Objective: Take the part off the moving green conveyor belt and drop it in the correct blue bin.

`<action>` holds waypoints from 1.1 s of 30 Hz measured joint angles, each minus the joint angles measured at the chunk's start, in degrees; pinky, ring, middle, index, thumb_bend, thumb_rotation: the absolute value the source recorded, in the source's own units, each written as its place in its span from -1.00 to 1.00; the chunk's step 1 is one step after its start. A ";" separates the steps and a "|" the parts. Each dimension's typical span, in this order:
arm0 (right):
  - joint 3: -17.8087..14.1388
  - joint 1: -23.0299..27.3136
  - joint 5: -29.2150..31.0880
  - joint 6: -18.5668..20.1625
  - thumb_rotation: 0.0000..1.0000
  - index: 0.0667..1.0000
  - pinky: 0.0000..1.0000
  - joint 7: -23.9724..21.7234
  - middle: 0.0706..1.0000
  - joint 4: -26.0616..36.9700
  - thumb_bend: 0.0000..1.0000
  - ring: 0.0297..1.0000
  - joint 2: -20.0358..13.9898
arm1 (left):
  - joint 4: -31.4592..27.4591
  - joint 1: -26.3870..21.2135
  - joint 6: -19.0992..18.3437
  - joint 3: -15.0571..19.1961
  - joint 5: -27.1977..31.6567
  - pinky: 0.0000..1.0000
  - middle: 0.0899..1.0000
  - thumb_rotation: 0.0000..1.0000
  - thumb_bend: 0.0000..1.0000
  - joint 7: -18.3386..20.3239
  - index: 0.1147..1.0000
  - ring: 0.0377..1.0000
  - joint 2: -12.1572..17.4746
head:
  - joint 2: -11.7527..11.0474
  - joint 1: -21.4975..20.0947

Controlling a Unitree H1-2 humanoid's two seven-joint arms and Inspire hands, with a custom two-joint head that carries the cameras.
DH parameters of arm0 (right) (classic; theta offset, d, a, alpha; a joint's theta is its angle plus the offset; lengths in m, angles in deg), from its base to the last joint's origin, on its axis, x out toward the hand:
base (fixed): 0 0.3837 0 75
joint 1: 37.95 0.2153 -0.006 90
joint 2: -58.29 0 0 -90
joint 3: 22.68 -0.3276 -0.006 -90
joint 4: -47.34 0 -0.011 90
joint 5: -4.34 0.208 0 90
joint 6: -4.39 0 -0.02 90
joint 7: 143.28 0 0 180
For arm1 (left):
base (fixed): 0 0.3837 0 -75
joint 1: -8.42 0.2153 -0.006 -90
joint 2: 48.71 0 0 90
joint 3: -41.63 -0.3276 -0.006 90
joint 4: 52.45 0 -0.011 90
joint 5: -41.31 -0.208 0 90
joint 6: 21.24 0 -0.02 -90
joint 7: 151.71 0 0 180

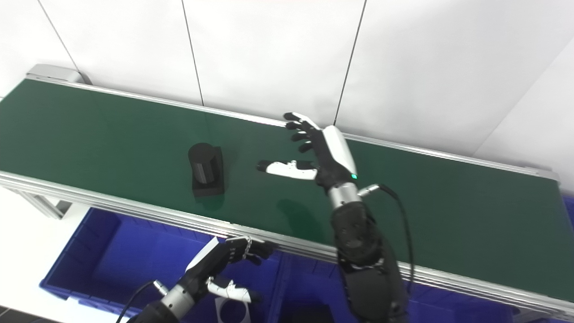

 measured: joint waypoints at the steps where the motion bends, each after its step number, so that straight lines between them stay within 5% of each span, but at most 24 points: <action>1: 0.43 0.33 -0.12 0.00 -0.04 0.65 0.33 0.01 0.56 -0.78 0.85 0.46 0.07 | -0.15 0.07 0.02 -0.39 0.00 0.32 0.40 -0.50 0.81 -0.31 0.28 0.41 0.29 | 0.00 0.00; 15: 5.03 5.14 -2.31 -0.26 -0.07 0.68 0.34 2.27 0.63 -11.30 0.81 0.51 2.37 | -2.23 1.19 0.21 -4.30 0.06 0.24 0.41 -0.58 0.81 -3.21 0.26 0.37 2.22 | 0.35 -0.18; 33: 10.41 6.69 -5.60 -0.38 -0.08 0.72 0.42 4.87 0.71 -19.07 0.80 0.62 4.99 | -2.17 0.26 0.24 -7.53 -1.20 0.16 0.33 -0.47 0.85 -6.16 0.22 0.29 3.04 | 0.70 0.35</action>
